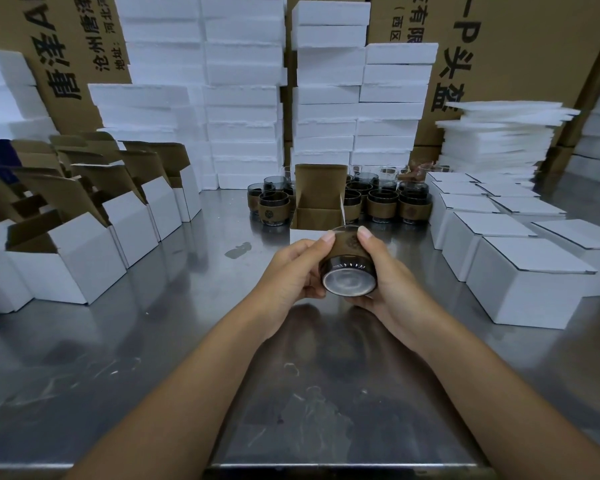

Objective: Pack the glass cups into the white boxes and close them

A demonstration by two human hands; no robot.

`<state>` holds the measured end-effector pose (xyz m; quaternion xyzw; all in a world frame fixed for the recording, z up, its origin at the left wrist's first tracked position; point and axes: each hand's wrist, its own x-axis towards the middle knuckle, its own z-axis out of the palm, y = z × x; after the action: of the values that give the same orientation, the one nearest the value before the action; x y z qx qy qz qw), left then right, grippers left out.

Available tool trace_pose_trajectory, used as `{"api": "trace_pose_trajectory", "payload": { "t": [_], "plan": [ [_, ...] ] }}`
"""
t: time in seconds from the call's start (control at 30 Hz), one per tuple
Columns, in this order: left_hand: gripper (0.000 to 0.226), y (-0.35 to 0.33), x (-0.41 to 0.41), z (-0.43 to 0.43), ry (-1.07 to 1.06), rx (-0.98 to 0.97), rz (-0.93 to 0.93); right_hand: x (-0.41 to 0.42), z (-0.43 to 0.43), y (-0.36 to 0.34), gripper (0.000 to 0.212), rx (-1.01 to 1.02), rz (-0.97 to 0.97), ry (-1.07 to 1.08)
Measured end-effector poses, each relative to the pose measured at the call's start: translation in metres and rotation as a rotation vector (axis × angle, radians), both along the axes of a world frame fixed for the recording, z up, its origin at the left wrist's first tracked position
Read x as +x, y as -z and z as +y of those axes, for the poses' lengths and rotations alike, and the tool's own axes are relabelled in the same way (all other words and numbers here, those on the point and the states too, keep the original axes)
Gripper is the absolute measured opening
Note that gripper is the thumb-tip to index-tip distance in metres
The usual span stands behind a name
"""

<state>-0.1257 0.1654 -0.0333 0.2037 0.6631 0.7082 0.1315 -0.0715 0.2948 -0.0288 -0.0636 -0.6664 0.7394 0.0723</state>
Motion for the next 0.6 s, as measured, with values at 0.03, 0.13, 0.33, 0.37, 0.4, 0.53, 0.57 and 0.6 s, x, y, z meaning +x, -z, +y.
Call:
{"api": "trace_pose_trajectory", "payload": {
  "t": [0.03,0.13,0.33,0.37,0.4,0.53,0.57,0.6],
  "plan": [
    [0.071,-0.0003,0.0004,0.0,0.0,0.006,0.005,0.0005,0.0,-0.0002,0.042,-0.007,0.01,0.006],
    [0.056,0.0008,0.0006,-0.0007,-0.01,0.024,0.028,0.002,0.0011,-0.0005,0.057,-0.037,0.073,0.028],
    [0.048,0.0025,-0.0006,-0.0014,-0.06,0.046,0.097,-0.0004,0.0053,0.003,0.06,-0.069,0.214,0.03],
    [0.043,0.0027,-0.0002,-0.0018,-0.059,0.056,0.115,-0.0007,0.0054,0.0037,0.064,-0.058,0.229,0.026],
    [0.038,0.0029,0.0004,-0.002,-0.052,0.064,0.132,-0.0007,0.0055,0.004,0.067,-0.047,0.24,0.03],
    [0.033,0.0041,0.0007,-0.0014,-0.037,0.062,0.174,-0.0011,0.0053,0.0052,0.071,-0.029,0.263,0.072],
    [0.033,0.0042,0.0003,-0.0013,-0.038,0.064,0.181,-0.0015,0.0053,0.0056,0.072,-0.031,0.268,0.088],
    [0.032,0.0042,-0.0003,-0.0009,-0.041,0.065,0.188,-0.002,0.0054,0.0061,0.072,-0.029,0.271,0.107]
  ]
}}
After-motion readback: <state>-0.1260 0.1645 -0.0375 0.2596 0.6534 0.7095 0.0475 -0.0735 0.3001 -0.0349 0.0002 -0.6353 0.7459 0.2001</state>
